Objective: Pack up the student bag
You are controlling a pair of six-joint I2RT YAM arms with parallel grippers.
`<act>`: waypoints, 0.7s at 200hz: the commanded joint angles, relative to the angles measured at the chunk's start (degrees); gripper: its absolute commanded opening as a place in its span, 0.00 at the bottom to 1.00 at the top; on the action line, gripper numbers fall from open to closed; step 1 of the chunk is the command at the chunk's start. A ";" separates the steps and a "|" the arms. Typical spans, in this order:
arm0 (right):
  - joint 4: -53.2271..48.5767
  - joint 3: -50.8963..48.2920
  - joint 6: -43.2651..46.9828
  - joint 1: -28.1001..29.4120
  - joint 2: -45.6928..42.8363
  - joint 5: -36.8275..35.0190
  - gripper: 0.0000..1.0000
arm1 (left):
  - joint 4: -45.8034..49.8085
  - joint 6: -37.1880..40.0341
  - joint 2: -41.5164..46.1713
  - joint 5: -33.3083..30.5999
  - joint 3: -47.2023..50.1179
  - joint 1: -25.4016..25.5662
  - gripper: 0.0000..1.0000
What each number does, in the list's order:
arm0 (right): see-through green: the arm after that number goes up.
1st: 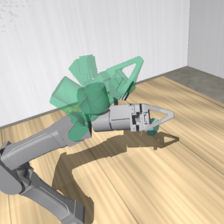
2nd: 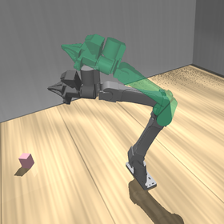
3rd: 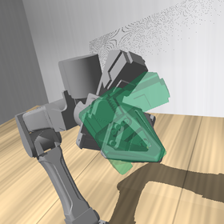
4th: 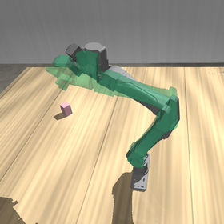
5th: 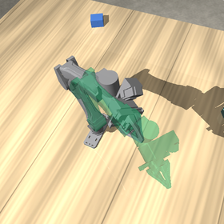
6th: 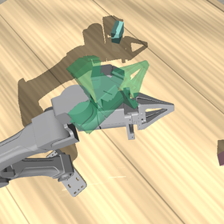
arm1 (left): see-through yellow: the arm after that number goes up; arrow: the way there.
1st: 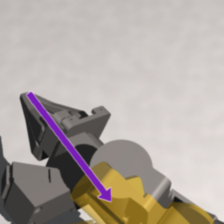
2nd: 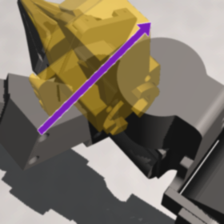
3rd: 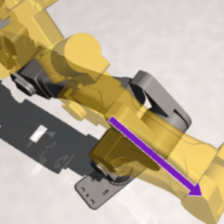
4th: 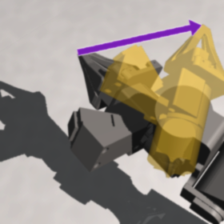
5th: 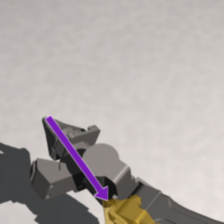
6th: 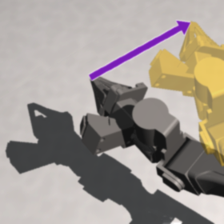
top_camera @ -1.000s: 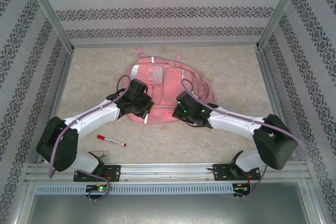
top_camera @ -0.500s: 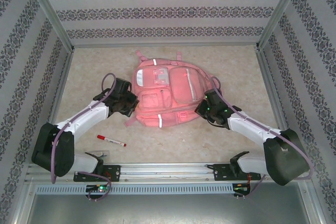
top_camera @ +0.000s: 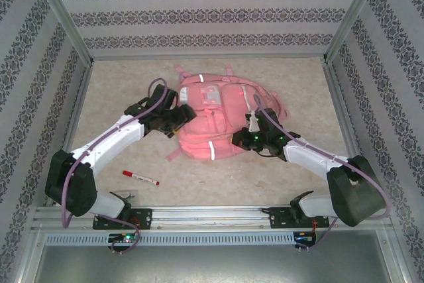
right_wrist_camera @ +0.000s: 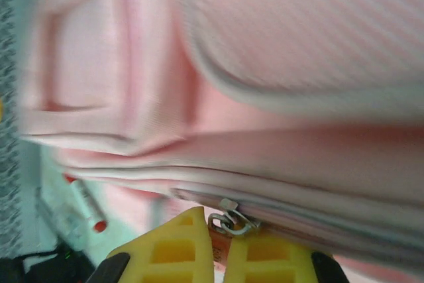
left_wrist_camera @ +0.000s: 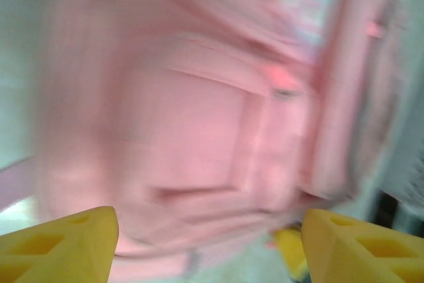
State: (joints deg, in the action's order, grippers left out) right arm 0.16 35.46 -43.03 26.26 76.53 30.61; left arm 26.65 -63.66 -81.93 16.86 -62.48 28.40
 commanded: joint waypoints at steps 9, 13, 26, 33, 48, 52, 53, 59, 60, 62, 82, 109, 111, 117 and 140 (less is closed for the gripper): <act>7.03 2.77 1.37 0.81 2.07 10.10 0.00 | -11.72 -21.16 2.77 2.15 8.63 2.29 0.73; 7.16 2.70 1.07 0.81 2.20 10.31 0.00 | -11.42 -22.66 3.31 0.84 9.27 2.93 0.73; 7.74 2.36 0.49 0.80 2.39 10.77 0.00 | -5.56 -22.67 4.37 -4.51 7.96 4.76 0.74; 7.67 2.18 0.45 0.81 2.24 10.62 0.00 | -1.56 -20.61 4.20 -7.57 6.08 5.65 0.74; 7.57 1.56 0.18 0.55 1.79 10.27 0.00 | 5.55 -16.91 1.92 -11.11 1.90 7.01 0.75; 7.50 1.41 0.08 0.47 1.70 10.22 0.00 | 6.77 -17.08 1.17 -11.42 1.06 7.33 0.75; 7.49 1.39 0.11 0.42 1.65 10.19 0.00 | 6.98 -17.10 0.99 -11.48 0.92 7.44 0.75; 7.48 1.20 -0.01 0.33 1.63 10.17 0.00 | 7.66 -18.03 0.15 -11.93 0.30 8.22 0.75; 7.48 1.19 -0.03 0.30 1.61 10.21 0.00 | 7.69 -18.28 -0.05 -12.02 0.28 8.28 0.75; 7.48 1.15 -0.04 0.29 1.61 10.25 0.00 | 7.66 -18.79 -0.31 -12.20 0.26 8.74 0.75; 7.63 1.18 -0.19 0.24 2.05 10.61 0.00 | 4.07 -25.46 -2.44 -13.64 1.35 12.55 0.78; 9.49 1.58 -1.18 1.51 3.20 10.63 0.00 | 0.99 -32.55 -6.24 -15.41 1.56 16.01 0.83; 9.61 1.66 -1.29 1.69 3.23 10.62 0.00 | 1.02 -32.93 -6.54 -15.62 1.46 16.16 0.83; 10.05 1.84 -1.49 2.24 3.59 10.61 0.00 | 0.82 -34.00 -7.33 -16.14 1.33 16.46 0.84; 10.62 2.59 -2.29 4.46 4.78 9.94 0.00 | 1.95 -37.22 -10.25 -19.84 0.47 16.68 0.94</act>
State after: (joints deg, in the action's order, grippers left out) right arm 5.85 35.94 -44.31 28.32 80.44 38.54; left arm 27.88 -93.62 -89.95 3.01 -61.10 44.69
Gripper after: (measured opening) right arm 0.045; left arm 0.891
